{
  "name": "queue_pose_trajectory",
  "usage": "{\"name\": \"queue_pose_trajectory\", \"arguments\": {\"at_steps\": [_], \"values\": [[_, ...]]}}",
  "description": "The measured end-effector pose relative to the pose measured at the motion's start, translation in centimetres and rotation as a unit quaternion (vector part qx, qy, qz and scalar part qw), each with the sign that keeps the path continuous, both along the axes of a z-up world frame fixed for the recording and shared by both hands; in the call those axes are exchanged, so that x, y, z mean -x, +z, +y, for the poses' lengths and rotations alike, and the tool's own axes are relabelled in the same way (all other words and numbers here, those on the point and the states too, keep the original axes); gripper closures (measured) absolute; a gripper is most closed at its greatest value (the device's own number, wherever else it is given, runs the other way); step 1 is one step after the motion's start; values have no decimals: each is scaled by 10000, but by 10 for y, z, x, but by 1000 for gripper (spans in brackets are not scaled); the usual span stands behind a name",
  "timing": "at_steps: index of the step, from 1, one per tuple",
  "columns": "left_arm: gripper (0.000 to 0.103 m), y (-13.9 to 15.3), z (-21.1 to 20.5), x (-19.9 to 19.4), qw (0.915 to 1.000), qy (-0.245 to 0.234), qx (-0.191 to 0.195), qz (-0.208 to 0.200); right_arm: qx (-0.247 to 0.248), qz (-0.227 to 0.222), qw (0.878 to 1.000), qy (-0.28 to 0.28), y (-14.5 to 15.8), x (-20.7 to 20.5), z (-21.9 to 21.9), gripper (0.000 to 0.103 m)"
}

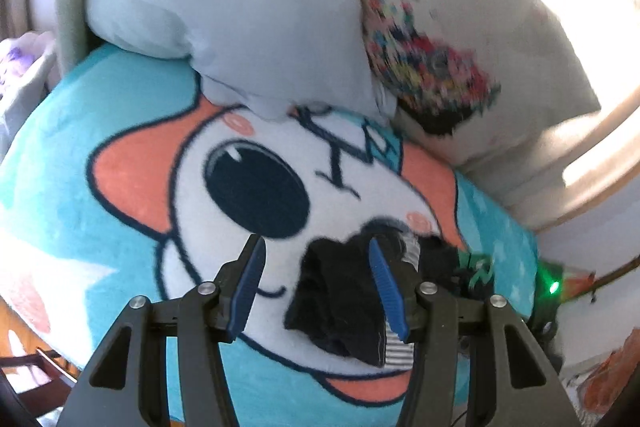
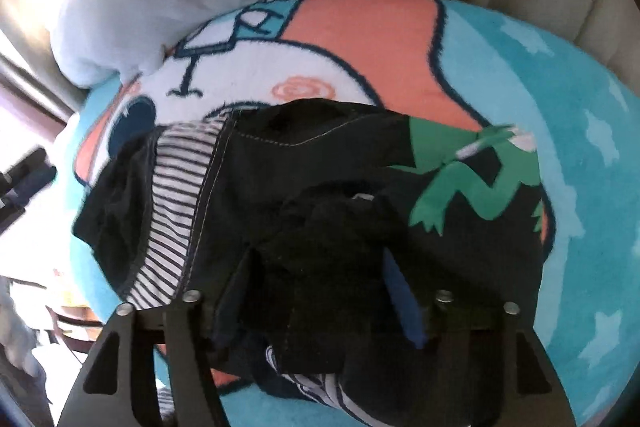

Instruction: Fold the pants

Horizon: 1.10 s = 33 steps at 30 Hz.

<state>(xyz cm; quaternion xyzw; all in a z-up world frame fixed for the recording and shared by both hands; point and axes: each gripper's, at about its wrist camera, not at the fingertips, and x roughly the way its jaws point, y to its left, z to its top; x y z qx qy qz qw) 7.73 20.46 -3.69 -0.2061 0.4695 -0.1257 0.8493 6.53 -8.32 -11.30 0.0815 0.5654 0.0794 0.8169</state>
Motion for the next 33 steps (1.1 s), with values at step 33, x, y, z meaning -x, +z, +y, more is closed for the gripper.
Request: {"name": "queue_pose_trajectory", "arguments": {"at_steps": [33], "values": [[50,-70,60,19,9904,280,781,1107,1225,723,9772,1573,-3,-76,182,46]]}}
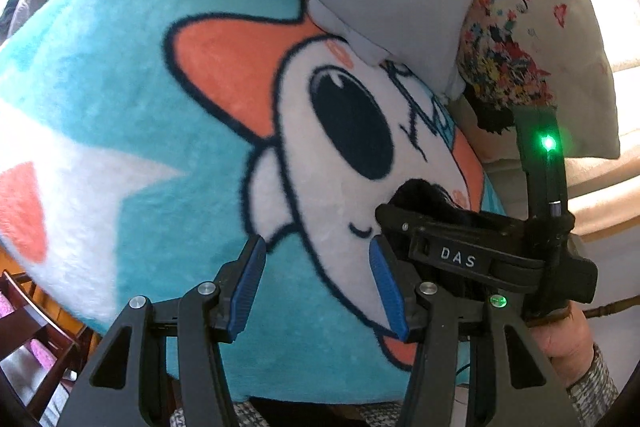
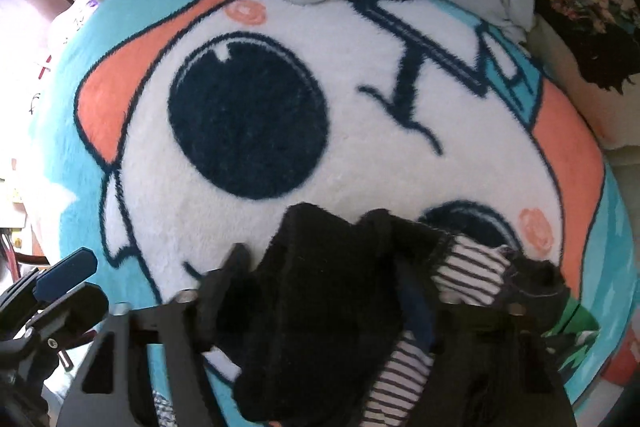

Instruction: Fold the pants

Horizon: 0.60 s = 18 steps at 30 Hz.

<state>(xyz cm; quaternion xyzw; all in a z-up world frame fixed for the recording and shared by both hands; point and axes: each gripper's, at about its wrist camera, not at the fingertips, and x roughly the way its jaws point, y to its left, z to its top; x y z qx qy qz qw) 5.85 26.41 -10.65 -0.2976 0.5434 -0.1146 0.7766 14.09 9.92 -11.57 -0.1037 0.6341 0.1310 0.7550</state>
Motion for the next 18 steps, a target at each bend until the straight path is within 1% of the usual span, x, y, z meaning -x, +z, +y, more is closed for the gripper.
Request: {"name": "queue_pose_trajectory", "arguments": {"at_steps": [1,3,8,12,14,16,18], "values": [[50,-1,-5,-1,10000,-65,23,-1,13,-44,10000,21,2,0,-2,59],[50,-2,-16,-3,9997,-228,58,-18,-31,-106,9999,-4,5,3,-10,67],[49,-3,-53,-7,9967,-803,110,-98,-798,-70,9961,-374,17,10,-40,69],[49,-2,-81,-10,9918,-1249,101,-237,-1192,-117,9911,-574,34,17,-59,69],[49,1,-90,-12,9904,-1345,32,-318,-1377,-131,9880,-684,43,21,-68,69],[50,2,-97,-16,9892,-1421,121,-326,-1569,-145,9843,-793,51,25,-78,69],[53,7,-104,-19,9874,-1513,303,-344,-1710,-186,9807,-931,62,28,-90,69]]}}
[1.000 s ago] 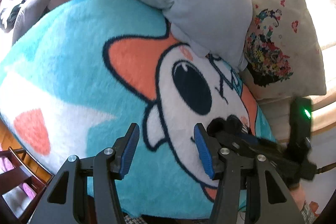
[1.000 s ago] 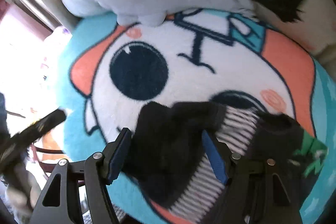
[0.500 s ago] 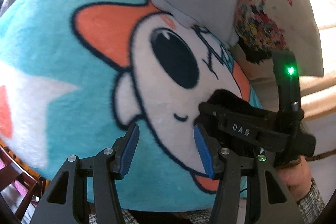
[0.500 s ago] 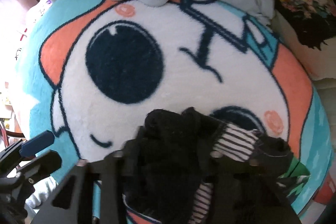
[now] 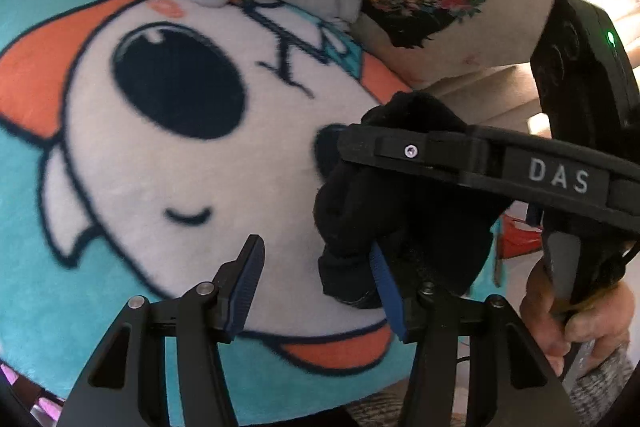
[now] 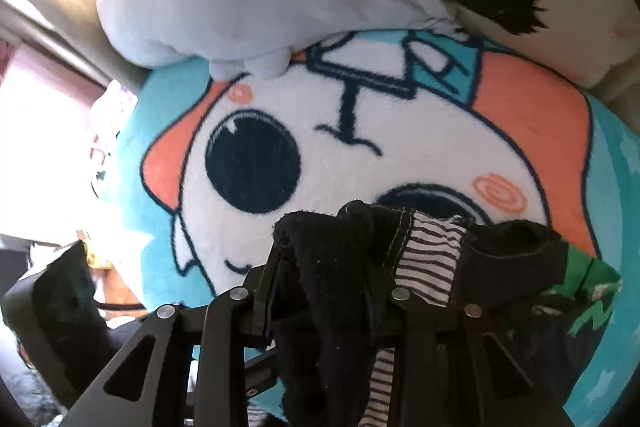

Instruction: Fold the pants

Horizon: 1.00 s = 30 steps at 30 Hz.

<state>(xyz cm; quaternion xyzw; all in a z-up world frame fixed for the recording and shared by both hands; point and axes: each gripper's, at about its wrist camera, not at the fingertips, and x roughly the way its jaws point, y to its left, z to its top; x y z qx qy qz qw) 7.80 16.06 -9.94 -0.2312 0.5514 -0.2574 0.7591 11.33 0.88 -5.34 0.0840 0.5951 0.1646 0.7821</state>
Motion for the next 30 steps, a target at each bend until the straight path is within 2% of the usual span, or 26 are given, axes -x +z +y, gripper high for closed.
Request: {"name": "queue_pose_trajectory", "arguments": {"at_steps": [2,5,10,14,17,19,22,26,30], "values": [[60,5,-6,-1,9999,-91,125,-21,-123,-64,9998,-114,8,4,-13,69],[60,15,-21,-1,9995,-196,259,-29,-352,-188,9987,-323,18,6,-27,69],[60,32,-67,3,9983,-543,177,-82,-633,-406,9955,-573,31,19,-78,69],[60,41,-118,11,9949,-994,-15,-144,-823,-546,9909,-916,26,31,-126,68],[60,34,-158,16,9903,-1358,-271,-80,-755,-633,9876,-1224,14,40,-168,61],[60,29,-172,22,9882,-1474,-414,33,-514,-580,9837,-1625,-1,47,-199,48],[59,38,-171,26,9878,-1504,-406,60,-300,-530,9725,-2248,-12,60,-245,45],[54,55,-150,28,9921,-1206,-333,-10,-740,-831,9561,-2712,1,78,-286,45],[53,42,-140,21,9957,-741,-521,173,-1965,-1154,9455,-2327,22,87,-284,45]]}}
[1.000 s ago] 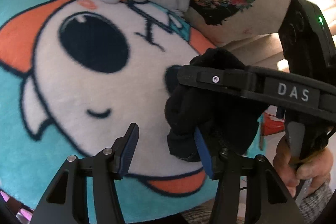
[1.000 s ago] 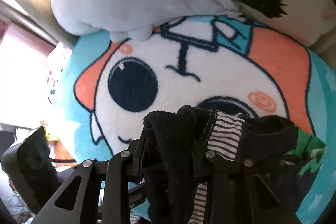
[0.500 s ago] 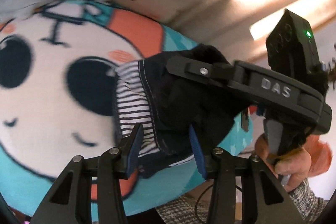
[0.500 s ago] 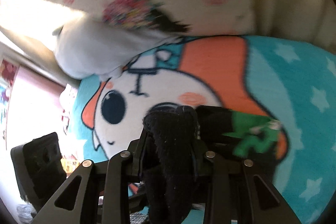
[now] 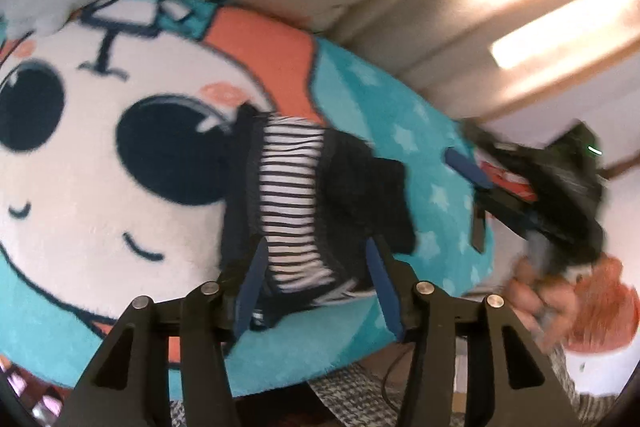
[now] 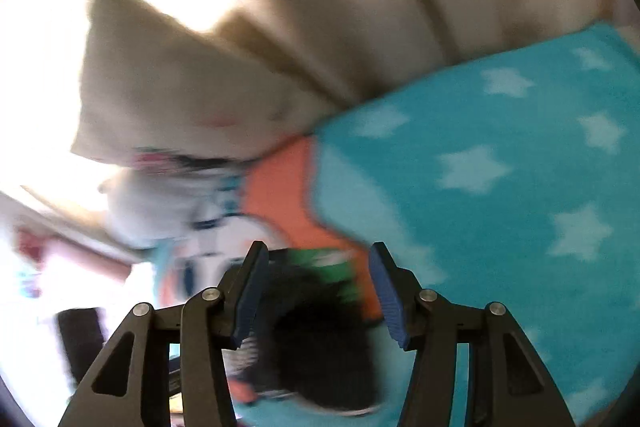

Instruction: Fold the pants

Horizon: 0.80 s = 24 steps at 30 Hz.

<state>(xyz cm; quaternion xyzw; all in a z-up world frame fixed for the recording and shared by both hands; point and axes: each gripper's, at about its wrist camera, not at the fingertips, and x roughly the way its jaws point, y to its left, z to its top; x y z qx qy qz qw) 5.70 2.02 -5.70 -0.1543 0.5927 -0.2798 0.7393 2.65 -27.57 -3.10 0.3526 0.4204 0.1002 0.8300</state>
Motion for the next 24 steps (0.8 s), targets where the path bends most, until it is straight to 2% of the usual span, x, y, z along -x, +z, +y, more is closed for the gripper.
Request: {"name": "queue_pose_trajectory", "arguments": {"at_steps": [2,3,5,7,8,10,12,13,14,17,20,21,23,24], "values": [[53,-9,-7,2,9999,-6,-148,51,-798,-173,9955,474,-1,-3,10,45],[53,-15,-12,6,9997,-45,-240,75,-1247,-187,9894,723,-7,-8,18,45],[53,-22,-22,9,9993,-71,-369,83,-1542,-1,9840,894,-18,-11,35,45],[53,-25,-28,14,9988,-127,-463,68,-1461,329,9832,1048,-35,-19,48,45],[52,-23,-29,16,9987,-147,-481,38,-1286,517,9850,1024,-44,-21,52,45],[52,-19,-27,18,9991,-143,-405,31,-685,831,9904,866,-59,-18,52,52],[52,-14,-22,20,9994,-69,-349,32,65,853,9929,830,-62,-16,54,56],[52,-11,-19,21,9995,-34,-300,19,579,789,9916,843,-59,-13,59,56],[52,-8,-16,22,9997,9,-236,5,883,744,9894,885,-58,-12,63,56],[52,-2,-5,22,9997,193,-151,-43,1560,656,9806,989,-53,-12,78,56],[52,-12,-9,17,9994,263,-231,66,2059,633,9706,1072,-52,-11,84,55],[52,-17,-12,18,9992,241,-274,145,2152,641,9686,1072,-53,-9,84,52],[52,-29,-22,16,9989,170,-358,261,2263,690,9665,996,-53,-4,76,41],[52,-33,-25,18,9985,130,-442,308,2369,768,9640,929,-56,-3,72,30]]}}
